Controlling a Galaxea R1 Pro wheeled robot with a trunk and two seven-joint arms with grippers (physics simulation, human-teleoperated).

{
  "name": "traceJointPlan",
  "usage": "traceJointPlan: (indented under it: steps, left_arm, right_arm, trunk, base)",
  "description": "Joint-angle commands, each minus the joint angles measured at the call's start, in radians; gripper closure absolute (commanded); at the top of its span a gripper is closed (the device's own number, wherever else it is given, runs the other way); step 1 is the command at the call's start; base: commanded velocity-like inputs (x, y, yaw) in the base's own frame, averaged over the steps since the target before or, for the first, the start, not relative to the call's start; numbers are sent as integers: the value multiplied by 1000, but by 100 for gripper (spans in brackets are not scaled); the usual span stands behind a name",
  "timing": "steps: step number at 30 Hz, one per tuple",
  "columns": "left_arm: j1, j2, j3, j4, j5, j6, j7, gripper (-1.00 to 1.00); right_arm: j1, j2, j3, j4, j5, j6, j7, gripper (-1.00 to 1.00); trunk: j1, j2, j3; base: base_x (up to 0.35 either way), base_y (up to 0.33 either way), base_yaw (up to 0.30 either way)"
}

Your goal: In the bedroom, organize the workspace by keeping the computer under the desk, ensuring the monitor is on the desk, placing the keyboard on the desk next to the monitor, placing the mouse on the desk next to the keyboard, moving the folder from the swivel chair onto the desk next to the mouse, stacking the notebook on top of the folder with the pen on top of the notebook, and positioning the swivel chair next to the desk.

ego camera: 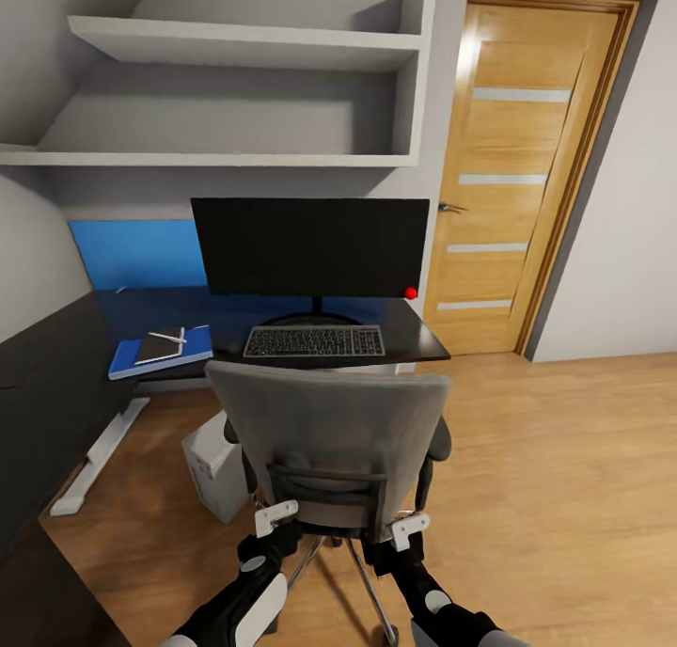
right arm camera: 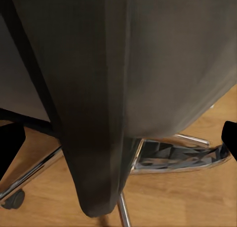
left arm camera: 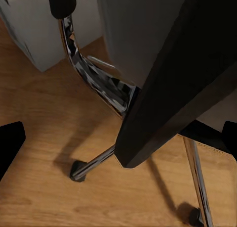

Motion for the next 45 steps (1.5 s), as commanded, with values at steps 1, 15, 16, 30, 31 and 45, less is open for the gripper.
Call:
traceJointPlan:
  steps: [1, 15, 16, 30, 31, 45]
  left_arm:
    - [-2, 2, -7, -1, 0, -5, 7, -100]
    - [-2, 7, -7, -1, 1, -6, 7, -100]
    - [-2, 7, -7, -1, 2, -6, 7, -100]
    - [-2, 7, -8, 132, 4, -60, 7, -100]
    - [-2, 7, -8, 148, 4, -72, 6, -100]
    - [-2, 3, -14, 470, 5, -203, -70, -100]
  right_arm:
    - [-1, 0, -10, 1, -11, -4, -10, -100]
    - [0, -1, -10, 4, -10, -4, -9, -100]
    - [0, -1, -10, 4, -10, -4, -9, -100]
    - [21, -3, -11, 15, -8, -31, -11, -100]
    - [23, -3, -11, 21, -8, -33, -11, -100]
    - [61, -3, -11, 135, -88, -137, -9, -100]
  trunk:
    - [0, 0, -1]
    - [0, 0, -1]
    - [0, 0, -1]
    - [0, 0, -1]
    - [0, 0, -1]
    - [-23, 42, 18]
  base:
    - [236, 0, 0]
    - [-93, 0, 0]
    - [-333, 0, 0]
    - [-336, 0, 0]
    - [-337, 0, 0]
    - [-137, 0, 0]
